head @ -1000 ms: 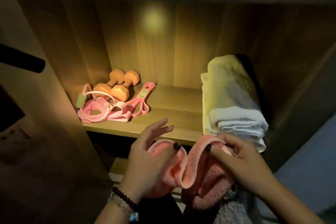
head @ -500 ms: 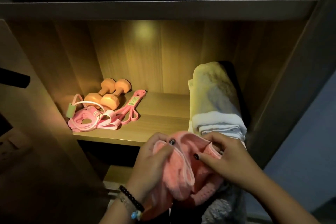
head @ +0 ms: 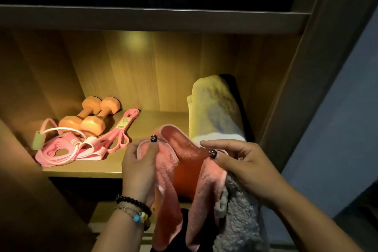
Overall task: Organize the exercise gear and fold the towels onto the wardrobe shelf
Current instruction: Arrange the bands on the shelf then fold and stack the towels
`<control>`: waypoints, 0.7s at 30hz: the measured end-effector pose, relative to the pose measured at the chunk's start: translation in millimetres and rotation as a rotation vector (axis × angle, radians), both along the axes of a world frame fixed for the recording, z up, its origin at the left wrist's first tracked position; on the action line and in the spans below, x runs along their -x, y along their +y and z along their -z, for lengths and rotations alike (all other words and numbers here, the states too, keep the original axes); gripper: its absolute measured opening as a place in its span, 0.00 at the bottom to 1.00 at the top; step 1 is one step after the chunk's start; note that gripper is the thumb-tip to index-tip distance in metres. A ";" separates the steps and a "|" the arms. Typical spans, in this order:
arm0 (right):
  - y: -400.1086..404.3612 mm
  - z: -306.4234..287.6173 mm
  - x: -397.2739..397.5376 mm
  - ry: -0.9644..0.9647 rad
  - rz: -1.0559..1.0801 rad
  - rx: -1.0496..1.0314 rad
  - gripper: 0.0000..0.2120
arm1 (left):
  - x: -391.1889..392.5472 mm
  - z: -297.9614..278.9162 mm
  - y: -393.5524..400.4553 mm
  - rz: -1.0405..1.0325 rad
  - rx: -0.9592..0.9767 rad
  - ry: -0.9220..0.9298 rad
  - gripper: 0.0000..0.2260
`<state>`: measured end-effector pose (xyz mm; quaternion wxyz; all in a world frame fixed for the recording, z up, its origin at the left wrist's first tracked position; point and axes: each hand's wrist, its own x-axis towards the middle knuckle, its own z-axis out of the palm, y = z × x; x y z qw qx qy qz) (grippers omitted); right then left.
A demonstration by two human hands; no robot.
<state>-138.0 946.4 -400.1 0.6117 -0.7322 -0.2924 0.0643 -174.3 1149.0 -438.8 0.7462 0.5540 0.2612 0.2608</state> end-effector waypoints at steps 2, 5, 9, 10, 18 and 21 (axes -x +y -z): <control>1.5 -7.6 2.1 0.024 -0.005 -0.039 0.14 | -1.8 -1.5 -2.6 0.054 0.077 -0.031 0.07; 7.0 -18.4 4.6 0.110 -0.066 -0.090 0.14 | 5.7 -14.2 -4.7 0.134 0.128 -0.122 0.13; 25.9 -26.0 8.0 0.046 -0.097 0.007 0.18 | 20.7 -25.8 2.2 0.238 0.012 -0.201 0.18; 32.8 -27.1 8.8 -0.012 -0.078 0.048 0.18 | 23.9 -26.2 5.2 0.250 -0.053 -0.224 0.19; 88.9 -27.9 0.9 -0.447 0.225 0.193 0.03 | 34.8 -5.1 55.2 0.190 -0.602 -0.237 0.21; 103.3 -29.2 -4.9 -0.528 0.306 0.251 0.05 | 41.3 0.0 63.0 0.267 -0.558 -0.236 0.18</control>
